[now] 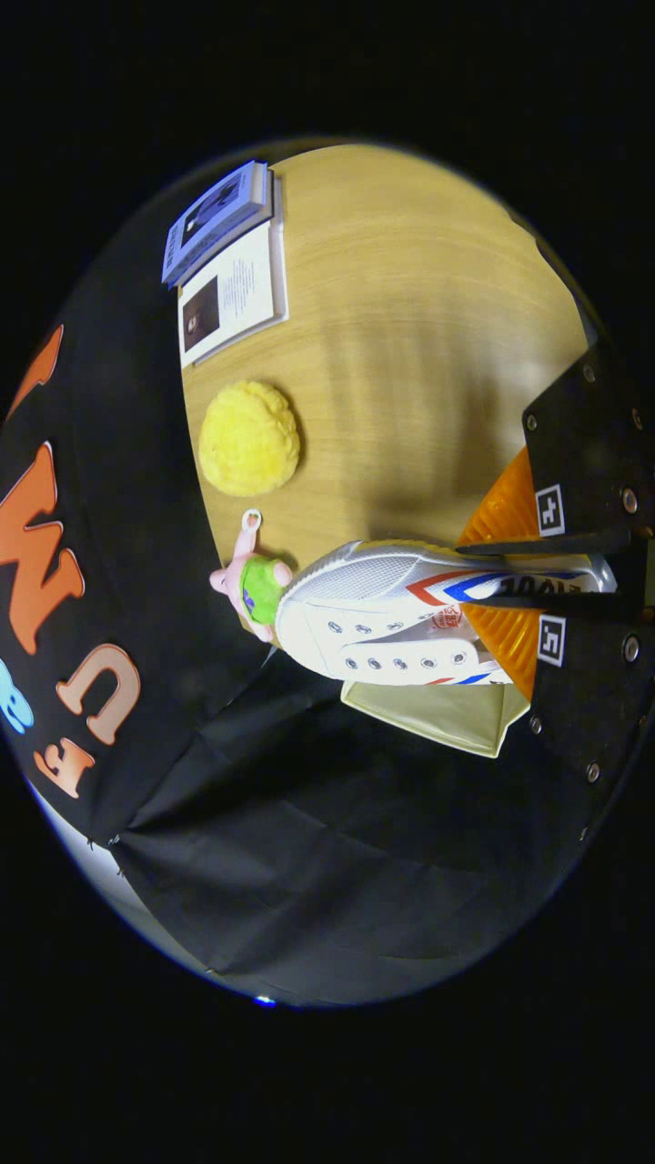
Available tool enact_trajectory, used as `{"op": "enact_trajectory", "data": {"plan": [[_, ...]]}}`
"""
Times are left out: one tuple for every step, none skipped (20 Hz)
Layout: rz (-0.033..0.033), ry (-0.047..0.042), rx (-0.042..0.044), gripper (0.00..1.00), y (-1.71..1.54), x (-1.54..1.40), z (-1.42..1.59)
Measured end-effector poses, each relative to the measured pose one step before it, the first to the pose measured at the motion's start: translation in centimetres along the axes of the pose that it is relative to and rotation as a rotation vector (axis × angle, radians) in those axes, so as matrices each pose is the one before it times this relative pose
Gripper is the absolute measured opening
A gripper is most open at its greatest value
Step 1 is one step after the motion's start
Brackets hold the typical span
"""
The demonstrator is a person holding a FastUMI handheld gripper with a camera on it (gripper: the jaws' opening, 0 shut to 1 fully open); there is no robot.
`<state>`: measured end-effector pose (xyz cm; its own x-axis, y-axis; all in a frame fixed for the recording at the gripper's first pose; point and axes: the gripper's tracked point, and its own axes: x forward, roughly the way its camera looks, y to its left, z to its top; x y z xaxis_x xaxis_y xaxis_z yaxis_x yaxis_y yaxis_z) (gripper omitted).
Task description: Open the storage box then place both shoes into the box .Put the left shoe in first, then the right shoe, with the right side of both shoes facing outward in a uniform manner.
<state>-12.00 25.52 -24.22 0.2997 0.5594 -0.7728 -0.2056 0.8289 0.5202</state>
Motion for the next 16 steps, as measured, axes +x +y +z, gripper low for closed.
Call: {"op": "enact_trajectory", "data": {"plan": [[0.0164, 0.00472, -0.01498, 0.17, 1.376, 0.662, 0.244], [0.01245, 0.00729, -0.01432, 0.17, 1.22, 0.72, 0.154], [0.01089, 0.00706, -0.01341, 0.17, 1.192, 0.721, 0.139], [0.0082, 0.00768, -0.0174, 0.17, 0.981, 0.736, 0.013], [0.00308, 0.00844, -0.01357, 0.17, 0.874, 0.762, 0.084], [0.0036, 0.01188, -0.01508, 0.17, 0.92, 0.728, -0.232], [0.00019, 0.01056, -0.007, 0.17, 0.766, 0.848, -0.053], [0.00141, 0.01753, -0.00563, 0.17, 0.605, 0.861, -0.415], [-0.0029, 0.01154, -0.00061, 0.17, 0.336, 0.781, -0.132], [-0.00306, 0.0135, -0.00592, 0.17, 0.329, 0.897, -0.32], [-0.00977, 0.01395, -0.00884, 0.17, 0.179, 0.92, -0.434], [-0.01292, 0.01761, -0.01027, 0.17, 0.359, 0.69, -0.529], [-0.01764, 0.01568, -0.00664, 0.17, 0.059, 0.595, -0.579], [-0.01992, 0.01432, -0.01271, 0.17, -0.025, 0.572, -0.535], [-0.02431, 0.0105, -0.01548, 0.17, -0.039, 0.537, -0.467], [-0.02829, 0.02091, -0.01389, 0.17, -0.262, 0.269, -0.532]]}}
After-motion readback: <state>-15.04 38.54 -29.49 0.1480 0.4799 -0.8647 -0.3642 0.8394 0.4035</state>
